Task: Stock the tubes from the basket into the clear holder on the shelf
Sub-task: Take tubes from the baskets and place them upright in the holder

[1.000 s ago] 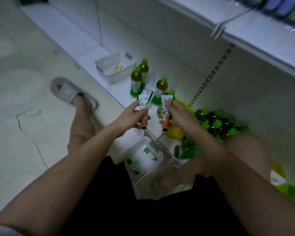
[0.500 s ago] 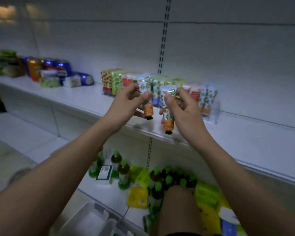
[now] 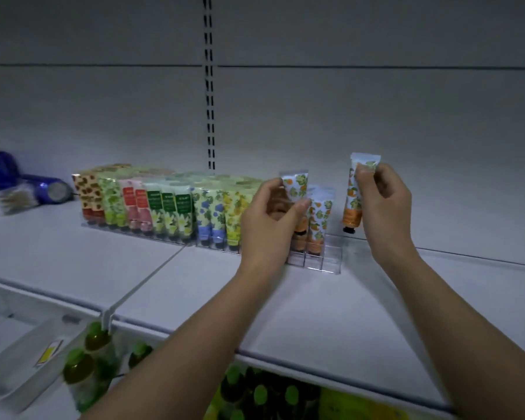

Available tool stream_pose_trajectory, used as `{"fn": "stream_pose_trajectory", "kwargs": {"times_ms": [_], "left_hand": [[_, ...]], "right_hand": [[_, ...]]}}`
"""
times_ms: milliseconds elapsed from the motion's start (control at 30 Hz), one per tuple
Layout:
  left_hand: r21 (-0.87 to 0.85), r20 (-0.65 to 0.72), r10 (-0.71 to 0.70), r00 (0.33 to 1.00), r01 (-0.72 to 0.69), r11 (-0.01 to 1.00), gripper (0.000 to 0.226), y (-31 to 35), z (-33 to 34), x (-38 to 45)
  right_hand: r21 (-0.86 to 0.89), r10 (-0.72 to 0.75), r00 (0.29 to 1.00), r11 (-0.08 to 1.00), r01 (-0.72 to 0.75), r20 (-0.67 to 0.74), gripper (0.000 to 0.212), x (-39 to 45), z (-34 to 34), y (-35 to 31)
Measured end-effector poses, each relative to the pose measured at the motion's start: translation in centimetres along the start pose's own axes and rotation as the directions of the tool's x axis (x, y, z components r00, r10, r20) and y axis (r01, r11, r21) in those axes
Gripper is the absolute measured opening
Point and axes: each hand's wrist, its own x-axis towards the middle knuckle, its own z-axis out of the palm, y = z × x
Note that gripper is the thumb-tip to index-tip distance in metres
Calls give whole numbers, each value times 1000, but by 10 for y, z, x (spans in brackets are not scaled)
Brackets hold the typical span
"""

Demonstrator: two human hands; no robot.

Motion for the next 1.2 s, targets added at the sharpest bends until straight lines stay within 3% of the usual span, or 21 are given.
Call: {"fn": "stream_pose_trajectory", "kwargs": {"times_ms": [167, 267, 600, 767, 933, 1200], "left_hand": [[26, -7, 51, 999, -51, 998, 52, -7, -7, -7], [128, 16, 85, 996, -86, 988, 63, -6, -8, -10], [452, 120, 243, 962, -271, 850, 52, -18, -4, -11], [558, 187, 189, 964, -263, 787, 52, -22, -1, -13], [710, 197, 201, 960, -281, 646, 59, -21, -4, -15], [740, 226, 154, 962, -273, 615, 64, -20, -4, -17]], "right_hand": [[-39, -15, 1000, 999, 15, 15, 23, -3, -5, 4], [-9, 6, 1000, 1000, -6, 16, 19, -4, -4, 2], [-15, 29, 999, 999, -28, 42, 16, -15, -4, 2], [-42, 21, 998, 999, -19, 60, 14, -15, -6, 4], [-24, 35, 997, 999, -34, 69, 5, -15, -5, 7], [-8, 85, 991, 996, -84, 100, 16, -17, 4, 10]]}}
